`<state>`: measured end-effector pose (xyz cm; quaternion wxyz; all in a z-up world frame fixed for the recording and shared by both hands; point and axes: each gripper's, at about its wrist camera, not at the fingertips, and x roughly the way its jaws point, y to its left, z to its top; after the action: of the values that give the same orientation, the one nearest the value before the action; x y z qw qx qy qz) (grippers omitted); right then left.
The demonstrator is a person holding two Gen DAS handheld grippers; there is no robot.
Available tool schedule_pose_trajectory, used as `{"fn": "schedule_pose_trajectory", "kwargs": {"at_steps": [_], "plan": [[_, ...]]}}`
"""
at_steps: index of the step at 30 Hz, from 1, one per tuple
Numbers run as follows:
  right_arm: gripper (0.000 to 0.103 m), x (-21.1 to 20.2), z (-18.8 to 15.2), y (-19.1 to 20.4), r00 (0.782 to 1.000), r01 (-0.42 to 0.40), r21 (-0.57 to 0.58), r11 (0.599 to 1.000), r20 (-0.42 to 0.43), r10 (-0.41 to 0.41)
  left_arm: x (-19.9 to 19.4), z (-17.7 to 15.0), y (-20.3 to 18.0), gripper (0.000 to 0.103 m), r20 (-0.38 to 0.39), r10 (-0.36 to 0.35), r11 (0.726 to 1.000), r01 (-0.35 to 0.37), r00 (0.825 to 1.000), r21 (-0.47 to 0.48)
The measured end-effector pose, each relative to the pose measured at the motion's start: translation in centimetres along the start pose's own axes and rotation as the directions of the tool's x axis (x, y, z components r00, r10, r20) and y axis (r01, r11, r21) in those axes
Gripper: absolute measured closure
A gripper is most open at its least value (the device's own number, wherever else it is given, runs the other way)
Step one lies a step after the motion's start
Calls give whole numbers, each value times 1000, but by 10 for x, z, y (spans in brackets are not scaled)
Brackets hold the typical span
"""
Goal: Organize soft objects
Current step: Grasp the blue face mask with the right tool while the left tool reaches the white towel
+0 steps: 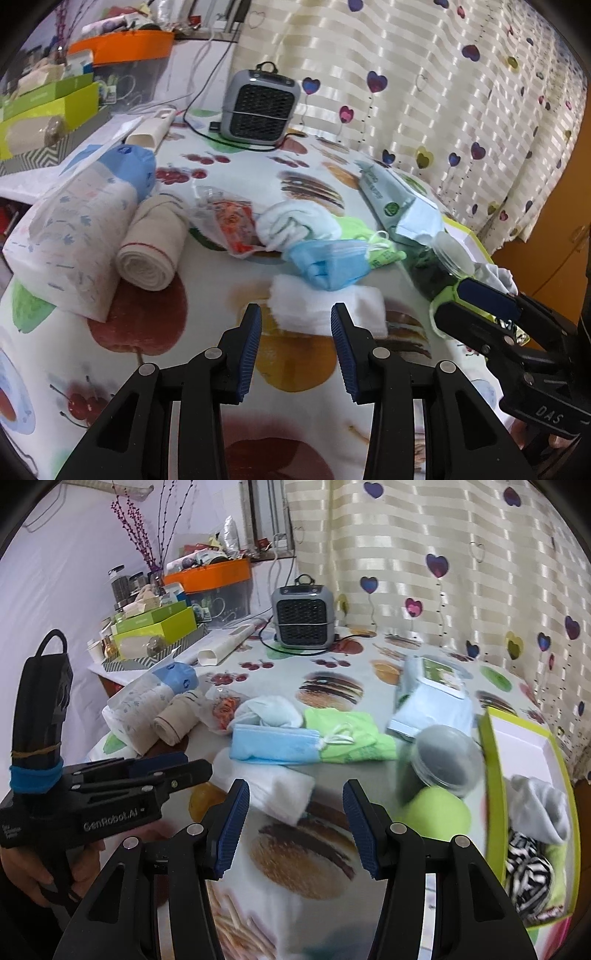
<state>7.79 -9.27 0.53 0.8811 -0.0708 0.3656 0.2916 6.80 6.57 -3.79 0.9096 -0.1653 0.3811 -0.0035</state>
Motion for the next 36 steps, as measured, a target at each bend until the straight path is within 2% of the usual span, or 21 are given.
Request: {"fn": "schedule_pose_trajectory", "kwargs": {"at_steps": [6,16,22,26,30,32,33,36], "plan": [[49,25,13,8,999,-35,5,999,-15,35,1,0,12,65,2,17,1000,-17,1000,-19],[49,66,24,25,997,-66,-54,996,-51,63,3,-2,29,65,-9,25,999,-26,1000,-33],[49,77,24,30,997,-61,-86,994,-56,57,3,-4,36,65,-17,23,999,-23,1000,-40],[49,86,24,32,997,-25,-110,994,-74,17,6,-4,37,65,-20,16,999,-17,1000,-40],[49,87,24,24,996,-33,-71,997,-84,27,8,-4,37,65,-26,14,999,-15,1000,-40],[62,86,23,22,996,-36,-71,997,-90,30,9,-3,36,65,-26,11,999,-12,1000,-38],[72,86,22,23,995,-41,-70,997,-91,35,9,-3,35,65,-26,10,999,-11,1000,-37],[83,79,23,23,997,-47,-63,997,-71,43,11,-1,33,65,-28,0,999,-1,1000,-32]]}}
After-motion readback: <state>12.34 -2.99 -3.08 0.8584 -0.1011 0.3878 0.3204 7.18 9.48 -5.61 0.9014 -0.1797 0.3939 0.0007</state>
